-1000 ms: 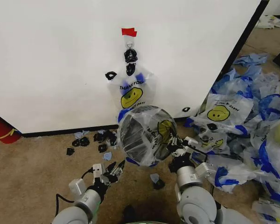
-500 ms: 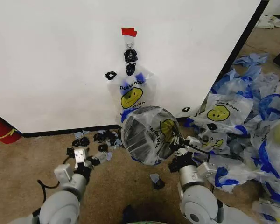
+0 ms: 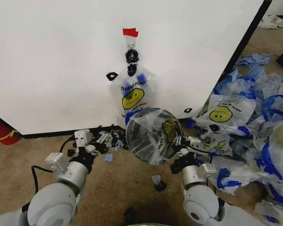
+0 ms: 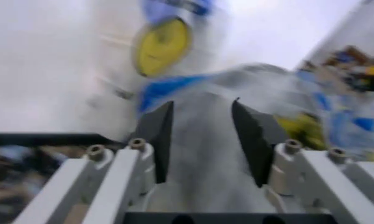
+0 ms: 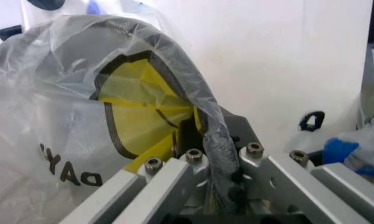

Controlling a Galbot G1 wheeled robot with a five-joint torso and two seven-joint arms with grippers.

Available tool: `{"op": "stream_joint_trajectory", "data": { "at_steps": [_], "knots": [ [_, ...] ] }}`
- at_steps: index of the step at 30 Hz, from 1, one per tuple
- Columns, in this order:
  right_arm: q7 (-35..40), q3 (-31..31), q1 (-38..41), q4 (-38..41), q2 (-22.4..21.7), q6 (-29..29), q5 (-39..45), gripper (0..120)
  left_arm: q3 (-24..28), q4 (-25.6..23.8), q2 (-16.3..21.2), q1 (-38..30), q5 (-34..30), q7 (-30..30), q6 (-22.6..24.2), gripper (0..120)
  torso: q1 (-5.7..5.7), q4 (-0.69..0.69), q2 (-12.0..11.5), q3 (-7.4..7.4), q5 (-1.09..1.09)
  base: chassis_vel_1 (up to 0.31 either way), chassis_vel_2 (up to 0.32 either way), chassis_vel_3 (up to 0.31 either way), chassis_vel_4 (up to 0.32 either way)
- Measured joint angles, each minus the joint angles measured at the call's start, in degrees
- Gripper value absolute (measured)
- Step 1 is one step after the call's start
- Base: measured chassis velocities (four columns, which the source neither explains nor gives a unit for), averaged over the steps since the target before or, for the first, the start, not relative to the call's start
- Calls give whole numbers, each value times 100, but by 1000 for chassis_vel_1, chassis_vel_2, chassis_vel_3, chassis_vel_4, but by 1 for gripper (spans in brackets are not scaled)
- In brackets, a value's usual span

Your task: Pick up the garbage bag from the wall and place it over the trash bin.

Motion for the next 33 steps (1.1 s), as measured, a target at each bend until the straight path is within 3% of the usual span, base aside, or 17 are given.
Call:
{"op": "stream_joint_trajectory", "data": {
  "at_steps": [10,15,22,33],
  "knots": [
    [-113,-238,234,-44,-63,-202,-269,0,718,-18,-11,-239,-681,442,-77,0,0,0,0,0,-1,0,0,0,0],
    [-340,-460,402,-96,-204,-224,-647,0,873,-7,-36,-431,-1190,497,-95,0,0,0,0,0,-1,0,0,0,0],
    [-553,-634,455,-141,-382,-286,-1193,0,938,39,-133,-561,-1438,448,-55,0,0,0,0,-1,1,0,0,0,0],
    [-703,-955,600,-280,-520,-362,-1887,0,1218,547,-640,-851,-2176,176,4,0,0,0,0,0,0,0,0,0,0]
  ]
}}
